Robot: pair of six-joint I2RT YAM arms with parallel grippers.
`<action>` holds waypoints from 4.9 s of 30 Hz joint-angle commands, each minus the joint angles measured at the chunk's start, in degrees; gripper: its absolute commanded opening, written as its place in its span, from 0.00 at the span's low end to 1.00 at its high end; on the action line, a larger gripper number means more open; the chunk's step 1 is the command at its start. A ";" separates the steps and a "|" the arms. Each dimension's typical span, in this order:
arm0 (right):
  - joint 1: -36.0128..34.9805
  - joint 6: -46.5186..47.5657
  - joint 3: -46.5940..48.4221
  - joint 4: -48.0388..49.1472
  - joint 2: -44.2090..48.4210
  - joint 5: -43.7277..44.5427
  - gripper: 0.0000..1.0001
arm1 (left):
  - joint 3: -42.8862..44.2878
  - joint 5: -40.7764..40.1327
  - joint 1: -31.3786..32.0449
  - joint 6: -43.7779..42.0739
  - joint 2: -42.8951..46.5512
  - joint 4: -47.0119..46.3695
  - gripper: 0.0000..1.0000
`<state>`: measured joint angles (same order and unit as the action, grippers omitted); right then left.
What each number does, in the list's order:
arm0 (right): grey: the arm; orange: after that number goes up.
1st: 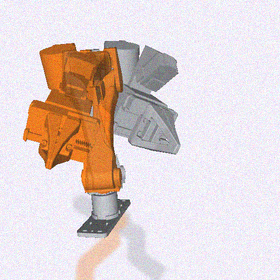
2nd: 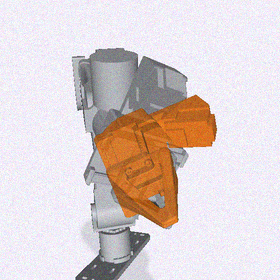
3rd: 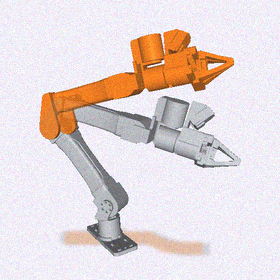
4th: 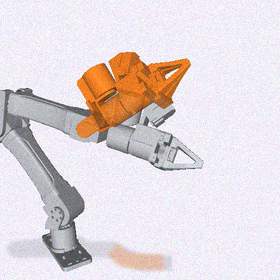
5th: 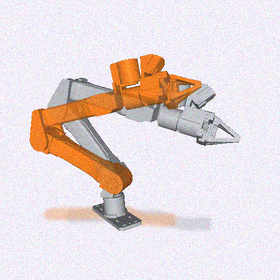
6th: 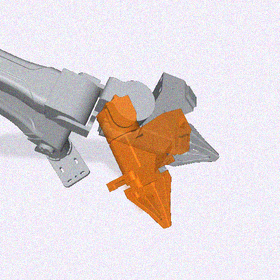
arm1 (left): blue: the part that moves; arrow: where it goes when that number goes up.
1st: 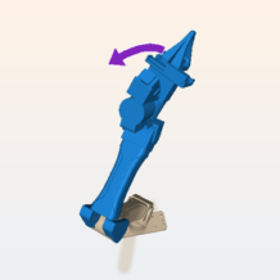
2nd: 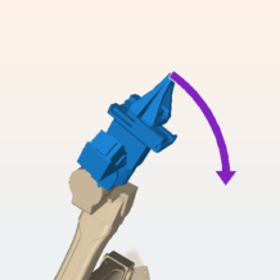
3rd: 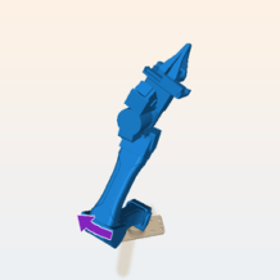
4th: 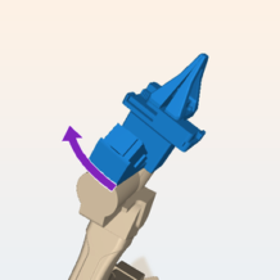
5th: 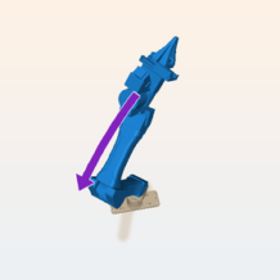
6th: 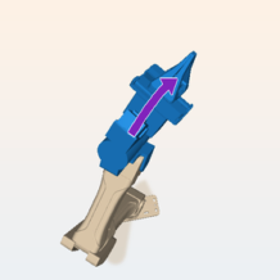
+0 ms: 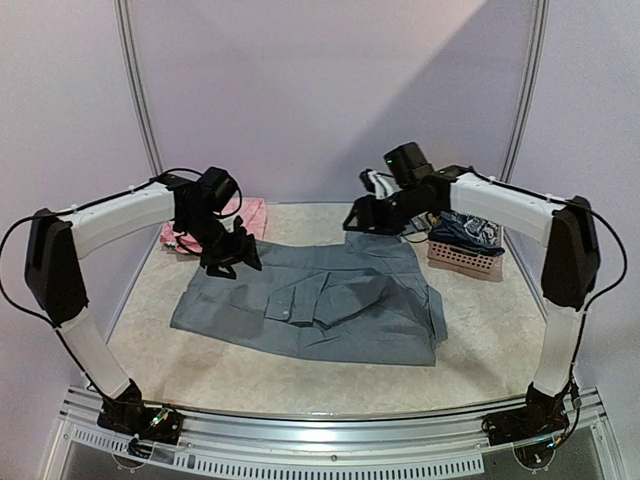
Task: Fold and stack the mixed laundry pile
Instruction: Fold the crumpled shirt at the center of the board, then adjust the 1/3-folded shirt at the center of the board.
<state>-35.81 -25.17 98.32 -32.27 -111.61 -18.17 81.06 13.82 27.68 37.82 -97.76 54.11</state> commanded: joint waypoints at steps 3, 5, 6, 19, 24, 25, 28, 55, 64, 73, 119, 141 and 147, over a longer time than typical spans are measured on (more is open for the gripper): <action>2.08 4.89 -13.51 -5.72 11.85 9.36 0.55 | 9.36 2.09 8.73 -2.07 -10.31 4.16 0.60; 2.13 5.73 -17.48 -6.03 14.32 8.10 0.50 | 13.27 0.91 11.07 -4.01 -13.87 6.96 0.55; 2.09 5.82 -19.63 -5.80 16.12 7.13 0.47 | 15.11 0.04 12.22 -5.04 -15.53 8.22 0.53; 0.41 13.96 -39.40 -4.44 24.94 -5.92 0.23 | 29.76 -3.87 18.81 -12.27 -30.14 16.99 0.40; -0.33 15.00 -42.86 -3.47 24.02 -4.89 0.16 | 30.92 -4.38 19.31 -13.15 -31.95 17.74 0.36; -0.32 14.90 -43.25 -3.20 23.65 -4.41 0.16 | 31.37 -4.65 19.48 -13.39 -32.38 18.05 0.36; -0.33 14.79 -44.19 -2.50 22.26 -3.37 0.14 | 32.24 -4.95 20.04 -14.29 -33.38 18.55 0.35; -0.33 14.42 -47.96 -0.25 16.39 -2.61 0.08 | 34.70 -12.43 22.11 -15.43 -39.62 16.97 0.36; -0.31 14.32 -47.96 -0.05 15.38 -2.83 0.08 | 34.83 -12.78 23.42 -15.81 -39.44 15.54 0.39; -0.38 14.30 -48.05 -0.28 14.42 -3.09 0.07 | 34.06 -16.70 23.91 -16.24 -40.47 15.02 0.19; -0.13 13.07 -45.28 -5.12 11.56 0.32 0.06 | -4.44 -45.61 12.62 -39.36 4.26 6.36 0.00; 1.36 10.82 -50.16 -5.32 35.47 -3.81 0.25 | -23.80 -49.46 13.80 -46.15 21.35 -9.81 0.04; 1.46 8.99 -48.22 -4.10 34.33 -4.37 0.25 | -26.82 -55.91 13.36 -40.02 22.44 -11.39 0.27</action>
<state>-34.68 -14.59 49.41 -37.60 -76.62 -21.61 55.02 -37.89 41.19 -6.02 -76.40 46.41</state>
